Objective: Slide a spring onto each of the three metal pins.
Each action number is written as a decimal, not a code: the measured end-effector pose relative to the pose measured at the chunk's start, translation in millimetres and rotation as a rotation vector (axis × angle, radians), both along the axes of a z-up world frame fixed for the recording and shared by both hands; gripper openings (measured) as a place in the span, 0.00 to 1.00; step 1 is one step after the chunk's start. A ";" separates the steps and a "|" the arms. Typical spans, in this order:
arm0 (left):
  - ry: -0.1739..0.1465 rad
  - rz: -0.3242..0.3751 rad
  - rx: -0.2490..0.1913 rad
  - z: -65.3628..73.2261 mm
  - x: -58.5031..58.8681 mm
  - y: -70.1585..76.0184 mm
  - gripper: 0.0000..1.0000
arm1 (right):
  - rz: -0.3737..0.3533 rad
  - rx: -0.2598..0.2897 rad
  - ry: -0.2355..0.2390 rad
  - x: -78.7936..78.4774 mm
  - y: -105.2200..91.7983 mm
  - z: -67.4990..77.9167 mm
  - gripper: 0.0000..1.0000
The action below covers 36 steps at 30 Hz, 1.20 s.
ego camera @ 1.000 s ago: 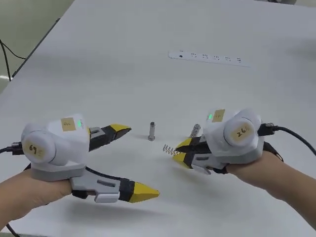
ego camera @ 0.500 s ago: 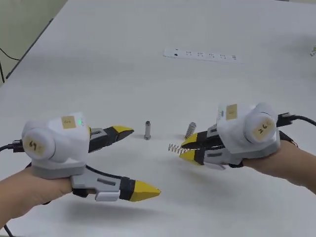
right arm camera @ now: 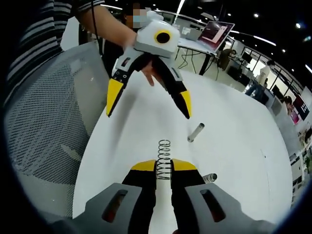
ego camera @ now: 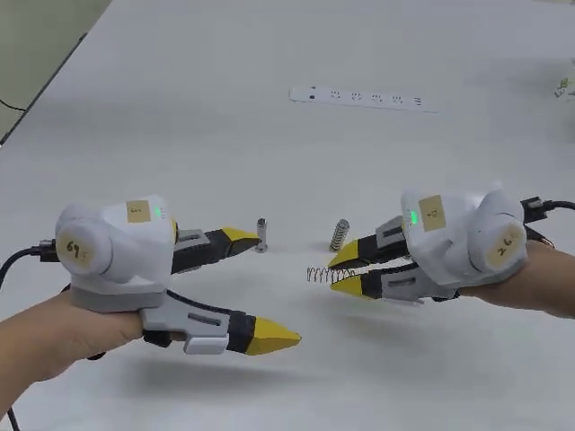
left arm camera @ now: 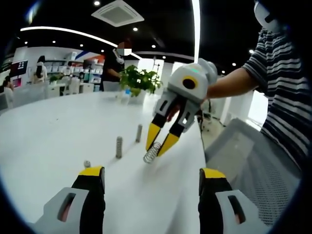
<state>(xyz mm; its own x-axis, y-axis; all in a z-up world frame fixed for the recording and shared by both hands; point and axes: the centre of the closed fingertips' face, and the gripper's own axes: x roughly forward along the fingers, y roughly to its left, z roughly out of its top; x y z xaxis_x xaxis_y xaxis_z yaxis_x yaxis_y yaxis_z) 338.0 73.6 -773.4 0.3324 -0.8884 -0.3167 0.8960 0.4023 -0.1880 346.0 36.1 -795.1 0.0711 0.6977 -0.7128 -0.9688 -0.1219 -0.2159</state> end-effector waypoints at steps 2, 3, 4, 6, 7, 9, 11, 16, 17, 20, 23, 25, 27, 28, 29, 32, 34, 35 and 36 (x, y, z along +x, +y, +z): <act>-0.005 -0.007 -0.006 1.9 0.5 -2.3 0.72 | 0.003 0.003 0.000 -0.6 -0.2 0.9 0.07; -0.009 -0.012 -0.005 2.7 1.1 -4.0 0.71 | 0.007 0.002 0.000 -1.2 -0.4 0.9 0.07; -0.015 -0.016 -0.002 3.2 1.5 -5.2 0.70 | 0.006 0.002 0.003 -1.5 -0.6 0.8 0.07; -0.022 -0.026 -0.003 4.7 2.2 -7.9 0.67 | 0.000 0.005 0.022 -2.6 -0.7 0.4 0.07; -0.027 -0.028 -0.005 5.5 2.6 -8.9 0.66 | -0.002 0.007 0.024 -2.5 -0.8 0.5 0.07; -0.032 -0.034 -0.002 6.2 3.6 -11.3 0.64 | -0.012 0.014 0.041 -1.9 -1.3 0.7 0.07; -0.041 -0.042 0.003 6.6 4.0 -12.6 0.61 | -0.021 0.020 0.045 -1.1 -1.8 1.6 0.07; -0.050 -0.058 0.005 8.4 3.9 -15.2 0.54 | -0.031 0.041 0.066 -2.1 0.4 6.0 0.07; -0.049 -0.061 0.004 8.6 3.8 -15.8 0.52 | -0.030 0.043 0.067 -2.5 0.9 6.4 0.07; -0.050 -0.072 0.001 9.2 2.9 -17.8 0.45 | -0.021 0.044 0.069 -4.3 3.3 7.5 0.07; -0.054 -0.080 0.000 9.0 2.9 -19.9 0.40 | -0.011 0.046 0.068 -6.6 5.8 9.3 0.07; -0.057 -0.085 -0.001 9.1 3.3 -21.5 0.38 | -0.006 0.044 0.066 -7.3 6.5 9.6 0.07; -0.066 -0.082 0.001 8.4 5.3 -21.4 0.35 | -0.003 0.041 0.067 -7.8 6.5 9.6 0.07; -0.074 -0.081 0.005 8.3 6.3 -21.1 0.34 | -0.003 0.041 0.067 -8.0 6.5 9.7 0.07; -0.074 -0.081 0.003 8.4 6.6 -21.0 0.32 | -0.001 0.042 0.067 -8.6 6.5 10.2 0.07; -0.074 -0.078 -0.008 9.4 8.3 -20.8 0.27 | 0.002 0.042 0.064 -9.5 6.8 11.1 0.07; -0.067 -0.075 -0.017 9.8 8.7 -21.1 0.25 | 0.001 0.044 0.064 -10.1 7.0 12.2 0.07; -0.066 -0.076 -0.020 10.0 8.6 -21.3 0.24 | 0.001 0.047 0.063 -10.2 7.4 12.8 0.07; -0.065 -0.081 -0.021 9.8 7.7 -21.8 0.23 | 0.000 0.049 0.064 -10.4 7.6 13.3 0.07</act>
<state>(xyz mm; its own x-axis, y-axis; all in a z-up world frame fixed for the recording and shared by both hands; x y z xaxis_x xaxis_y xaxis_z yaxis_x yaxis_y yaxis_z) 345.7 51.8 -763.7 0.2788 -0.9193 -0.2779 0.9360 0.3249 -0.1358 335.7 43.7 -781.8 0.0261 0.7317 -0.6812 -0.9808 -0.1131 -0.1590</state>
